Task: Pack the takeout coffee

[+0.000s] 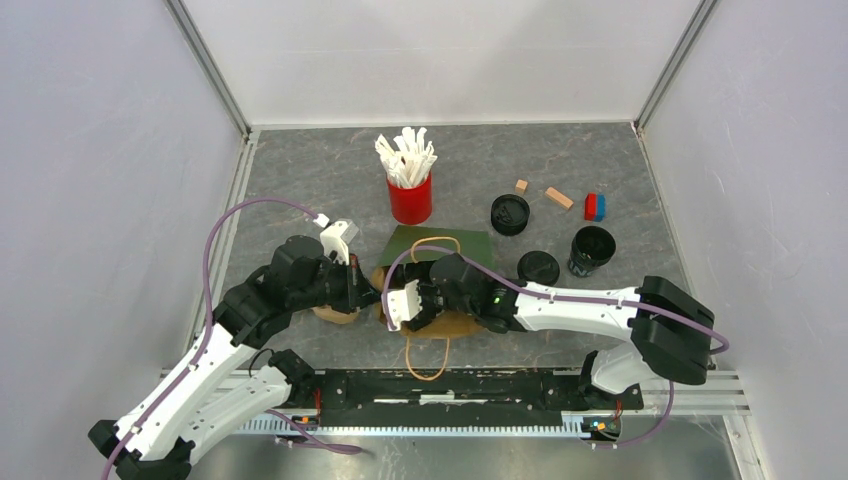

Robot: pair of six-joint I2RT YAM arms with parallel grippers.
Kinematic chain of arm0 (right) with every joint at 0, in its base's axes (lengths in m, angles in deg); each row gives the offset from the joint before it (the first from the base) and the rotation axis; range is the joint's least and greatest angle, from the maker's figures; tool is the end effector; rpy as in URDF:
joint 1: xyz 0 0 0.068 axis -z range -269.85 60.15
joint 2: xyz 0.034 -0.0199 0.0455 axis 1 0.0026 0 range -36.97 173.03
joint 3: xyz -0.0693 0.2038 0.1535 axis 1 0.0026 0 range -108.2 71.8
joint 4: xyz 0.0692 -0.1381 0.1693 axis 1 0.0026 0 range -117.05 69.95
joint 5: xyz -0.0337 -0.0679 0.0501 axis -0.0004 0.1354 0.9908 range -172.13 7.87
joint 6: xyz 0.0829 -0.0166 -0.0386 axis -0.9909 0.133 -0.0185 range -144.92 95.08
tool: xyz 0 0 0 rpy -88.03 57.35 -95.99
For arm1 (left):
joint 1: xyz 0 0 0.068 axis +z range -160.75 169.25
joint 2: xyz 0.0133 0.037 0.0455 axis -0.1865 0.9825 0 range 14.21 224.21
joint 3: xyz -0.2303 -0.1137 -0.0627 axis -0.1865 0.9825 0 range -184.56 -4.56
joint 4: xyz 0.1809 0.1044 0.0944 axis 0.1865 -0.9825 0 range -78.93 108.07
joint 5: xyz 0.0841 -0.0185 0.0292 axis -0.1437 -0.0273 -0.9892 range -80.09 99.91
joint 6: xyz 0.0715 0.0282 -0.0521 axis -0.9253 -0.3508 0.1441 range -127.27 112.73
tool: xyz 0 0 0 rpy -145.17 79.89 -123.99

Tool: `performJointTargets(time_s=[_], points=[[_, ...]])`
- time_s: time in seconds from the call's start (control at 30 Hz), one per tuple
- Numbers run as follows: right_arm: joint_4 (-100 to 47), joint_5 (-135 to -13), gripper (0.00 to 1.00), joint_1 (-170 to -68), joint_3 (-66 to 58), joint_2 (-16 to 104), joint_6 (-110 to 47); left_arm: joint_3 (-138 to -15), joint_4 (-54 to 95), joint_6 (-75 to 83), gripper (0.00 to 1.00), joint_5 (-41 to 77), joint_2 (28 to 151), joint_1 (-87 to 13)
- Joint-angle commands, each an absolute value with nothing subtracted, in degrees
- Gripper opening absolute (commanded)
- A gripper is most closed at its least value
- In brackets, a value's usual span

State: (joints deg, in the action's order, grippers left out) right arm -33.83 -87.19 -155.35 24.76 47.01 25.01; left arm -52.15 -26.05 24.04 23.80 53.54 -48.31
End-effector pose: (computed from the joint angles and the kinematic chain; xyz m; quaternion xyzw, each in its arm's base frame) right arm 0.1447 0.3002 0.2099 -0.7203 0.4811 0.0296 0.4989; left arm 0.1049 -0.1059 0.2740 0.1032 0.8796 -0.3443 0.3117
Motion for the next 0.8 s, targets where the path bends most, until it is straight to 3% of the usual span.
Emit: performJointTargets(time_s=[0.0, 0.77], points=[[-30.6, -86.3, 0.98, -155.2, 22.5, 44.8, 24.0, -52.9, -23.9, 25.9, 0.02, 24.9, 53.0, -48.1], [-32.1, -86.7, 0.97, -155.5, 20.7, 43.6, 21.0, -52.7, -23.8, 26.1, 0.02, 25.2, 53.1, -48.1]])
